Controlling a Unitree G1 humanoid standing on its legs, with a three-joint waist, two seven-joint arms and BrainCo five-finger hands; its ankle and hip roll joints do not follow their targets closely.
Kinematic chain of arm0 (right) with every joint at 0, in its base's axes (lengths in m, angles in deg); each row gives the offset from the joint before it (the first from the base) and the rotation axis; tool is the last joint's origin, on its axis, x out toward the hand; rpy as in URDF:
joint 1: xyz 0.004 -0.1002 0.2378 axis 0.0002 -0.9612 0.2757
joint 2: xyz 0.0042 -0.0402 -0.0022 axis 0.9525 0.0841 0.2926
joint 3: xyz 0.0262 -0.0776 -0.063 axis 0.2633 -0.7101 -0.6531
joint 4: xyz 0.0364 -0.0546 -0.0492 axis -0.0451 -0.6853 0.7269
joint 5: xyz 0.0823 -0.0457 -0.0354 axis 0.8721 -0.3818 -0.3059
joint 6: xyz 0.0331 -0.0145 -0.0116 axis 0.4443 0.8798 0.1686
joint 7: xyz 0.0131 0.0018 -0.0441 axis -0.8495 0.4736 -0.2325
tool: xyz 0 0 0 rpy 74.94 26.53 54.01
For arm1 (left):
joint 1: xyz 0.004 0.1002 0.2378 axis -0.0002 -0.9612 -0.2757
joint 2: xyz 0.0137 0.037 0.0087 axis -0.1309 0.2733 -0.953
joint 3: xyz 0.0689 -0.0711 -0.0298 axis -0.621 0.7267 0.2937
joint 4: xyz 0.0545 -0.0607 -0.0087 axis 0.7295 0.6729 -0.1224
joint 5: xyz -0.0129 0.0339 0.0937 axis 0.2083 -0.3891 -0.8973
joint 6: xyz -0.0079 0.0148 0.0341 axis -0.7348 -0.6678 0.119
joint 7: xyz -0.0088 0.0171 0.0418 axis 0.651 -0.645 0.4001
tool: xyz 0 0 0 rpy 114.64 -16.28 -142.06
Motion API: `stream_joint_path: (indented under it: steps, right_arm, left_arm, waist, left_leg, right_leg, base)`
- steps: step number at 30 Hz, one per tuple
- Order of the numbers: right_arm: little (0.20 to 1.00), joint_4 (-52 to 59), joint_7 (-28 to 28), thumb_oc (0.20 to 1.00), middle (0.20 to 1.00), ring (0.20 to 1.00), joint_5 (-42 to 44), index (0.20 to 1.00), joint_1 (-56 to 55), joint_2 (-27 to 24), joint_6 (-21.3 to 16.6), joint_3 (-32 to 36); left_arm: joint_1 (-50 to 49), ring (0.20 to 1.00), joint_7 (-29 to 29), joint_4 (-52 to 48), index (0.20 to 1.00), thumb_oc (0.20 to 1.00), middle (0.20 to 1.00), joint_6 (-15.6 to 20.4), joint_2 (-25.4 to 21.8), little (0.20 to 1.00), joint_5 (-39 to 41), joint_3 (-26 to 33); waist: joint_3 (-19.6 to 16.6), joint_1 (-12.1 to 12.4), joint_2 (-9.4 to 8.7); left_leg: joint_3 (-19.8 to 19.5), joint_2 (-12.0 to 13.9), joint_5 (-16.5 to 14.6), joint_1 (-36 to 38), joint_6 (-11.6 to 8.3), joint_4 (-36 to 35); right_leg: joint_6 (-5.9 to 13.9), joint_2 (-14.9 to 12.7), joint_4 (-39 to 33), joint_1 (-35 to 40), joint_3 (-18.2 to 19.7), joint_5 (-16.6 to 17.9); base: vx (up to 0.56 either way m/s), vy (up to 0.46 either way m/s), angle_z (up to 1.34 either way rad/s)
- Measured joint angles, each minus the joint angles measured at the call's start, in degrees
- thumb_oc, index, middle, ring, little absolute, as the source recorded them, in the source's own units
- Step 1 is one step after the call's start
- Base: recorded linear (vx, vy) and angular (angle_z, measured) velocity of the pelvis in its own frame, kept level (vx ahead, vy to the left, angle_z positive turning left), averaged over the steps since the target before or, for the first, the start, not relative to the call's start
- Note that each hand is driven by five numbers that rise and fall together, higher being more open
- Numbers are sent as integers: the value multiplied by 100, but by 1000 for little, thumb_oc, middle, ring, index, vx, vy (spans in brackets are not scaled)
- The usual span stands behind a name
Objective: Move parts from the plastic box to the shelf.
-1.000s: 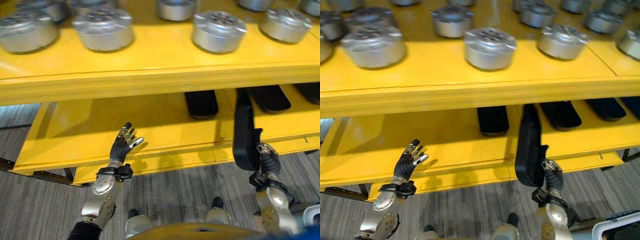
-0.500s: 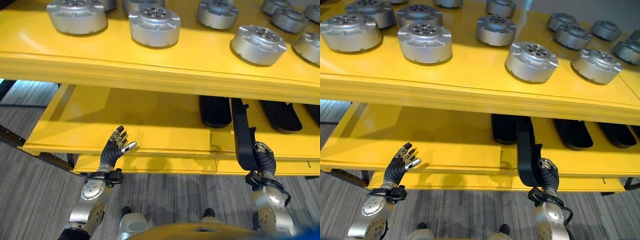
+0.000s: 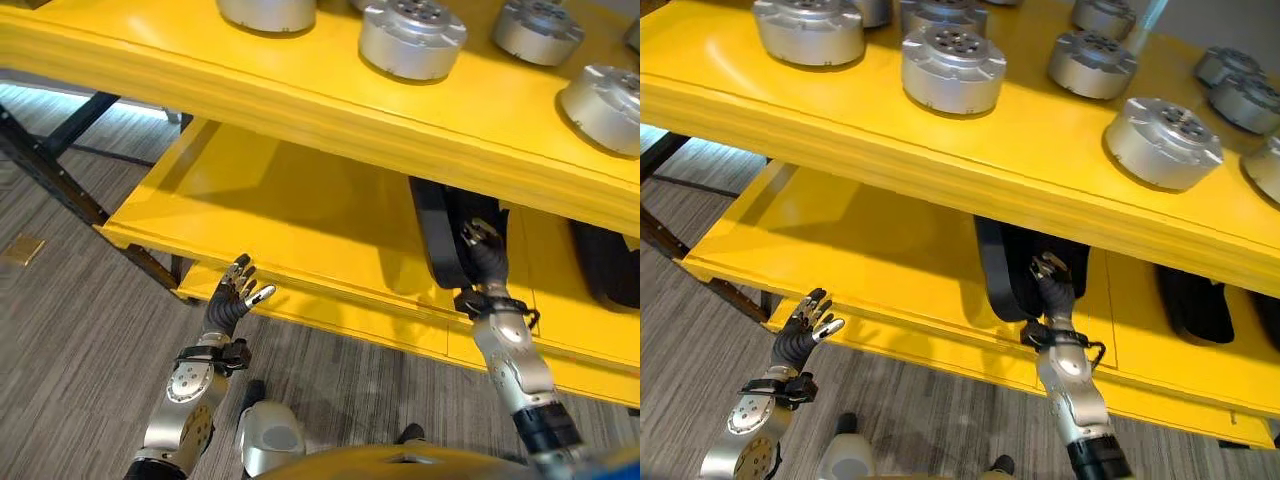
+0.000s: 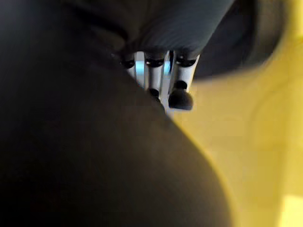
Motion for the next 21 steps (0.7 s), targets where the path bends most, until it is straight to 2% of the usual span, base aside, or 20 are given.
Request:
stream_joint_path:
  steps: [3,6,9,15,16,21]
  right_arm:
    - [200,-27,87,200,200,200,-8,200,502,7,4,-288]
    - [200,-100,179,200,200,200,-46,200,876,129,47,-425]
    - [200,-744,455,200,200,200,-46,200,1799,350,56,-531]
    - [200,-1538,733,200,200,200,5,200,2268,599,115,-581]
    - [200,-1944,866,200,200,200,3,200,2498,628,120,-582]
    - [200,-2645,1194,200,200,200,-52,200,3008,637,138,-525]
  left_arm:
    - [139,1000,-2,-5,1000,1000,1000,-8,-1,1000,1,-70]
    - [222,1000,-25,-15,1000,1000,1000,-28,-28,1000,3,-78]
    - [432,1000,-115,-28,1000,1000,1000,-57,-54,1000,8,-239]
    - [552,1000,-132,-37,1000,1000,1000,-97,-232,1000,16,-393]
    - [618,1000,-190,-38,1000,1000,1000,-96,-242,1000,58,-435]
    - [774,1000,-274,-38,1000,1000,1000,-93,-245,1000,188,-564]
  waist:
    - [123,79,20]
    - [224,284,2]
    - [463,414,74]
    - [653,578,79]
    - [757,657,139]
    - [944,668,277]
  left_leg:
    - [-158,-25,-3,-142,3,95]
    - [-243,-63,-3,-220,5,144]
    - [-378,-130,-78,-461,40,422]
    - [-508,-212,-127,-764,63,667]
    - [-540,-230,-159,-811,94,786]
    - [-659,-290,-185,-1020,112,977]
  right_leg:
    - [-3,2,-3,50,-163,-6]
    - [-10,-14,11,60,-233,-9]
    - [-19,-62,92,26,-333,-13]
    - [-49,-123,180,-72,-426,-30]
    - [-56,-129,207,-68,-425,-31]
    - [-57,-166,291,-148,-492,-30]
  base:
    - [-10,20,27]
    - [-20,17,15]
    - [-59,18,19]
    - [-35,7,11]
    - [-60,33,8]
    - [-44,23,9]
